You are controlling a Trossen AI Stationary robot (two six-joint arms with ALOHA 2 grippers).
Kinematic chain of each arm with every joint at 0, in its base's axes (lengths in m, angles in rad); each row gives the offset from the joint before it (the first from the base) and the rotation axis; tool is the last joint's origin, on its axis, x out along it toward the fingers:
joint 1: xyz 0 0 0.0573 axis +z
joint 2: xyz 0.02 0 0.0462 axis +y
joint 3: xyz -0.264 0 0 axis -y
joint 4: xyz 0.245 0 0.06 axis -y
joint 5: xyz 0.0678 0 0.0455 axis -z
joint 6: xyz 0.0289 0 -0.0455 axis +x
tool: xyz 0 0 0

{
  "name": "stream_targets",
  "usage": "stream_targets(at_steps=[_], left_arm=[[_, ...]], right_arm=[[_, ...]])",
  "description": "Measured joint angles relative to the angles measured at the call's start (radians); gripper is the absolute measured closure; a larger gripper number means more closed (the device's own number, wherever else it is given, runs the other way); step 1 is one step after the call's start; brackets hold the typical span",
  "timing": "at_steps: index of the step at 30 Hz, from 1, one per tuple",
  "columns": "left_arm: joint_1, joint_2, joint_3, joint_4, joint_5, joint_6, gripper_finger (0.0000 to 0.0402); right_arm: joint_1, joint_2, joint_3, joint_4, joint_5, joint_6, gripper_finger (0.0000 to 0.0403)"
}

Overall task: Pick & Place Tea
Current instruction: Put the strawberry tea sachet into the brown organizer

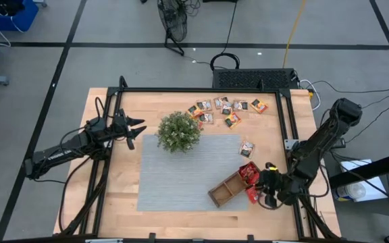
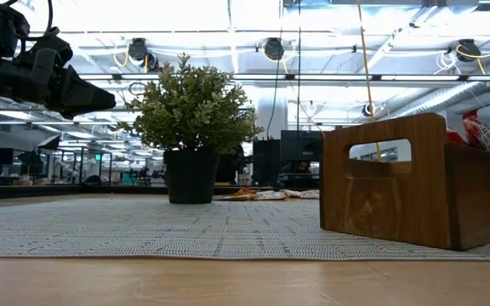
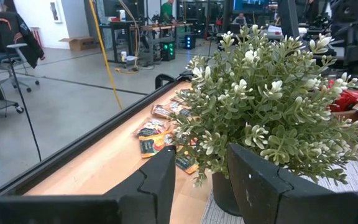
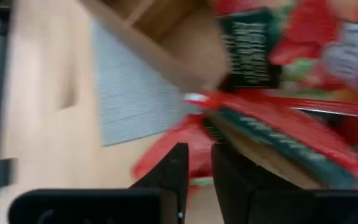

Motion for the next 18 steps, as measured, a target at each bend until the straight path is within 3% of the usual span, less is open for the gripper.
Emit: stream_targets(at_steps=[12, 18], left_arm=[[0.000, 0.000, 0.000, 0.000, 0.000, 0.000, 0.0254], [0.000, 0.000, 0.000, 0.000, 0.000, 0.000, 0.0254]], right_arm=[[-0.052, -0.065, -0.030, 0.044, 0.047, -0.169, 0.0400], [-0.068, -0.105, -0.029, 0.045, 0.204, -0.350, 0.0401]])
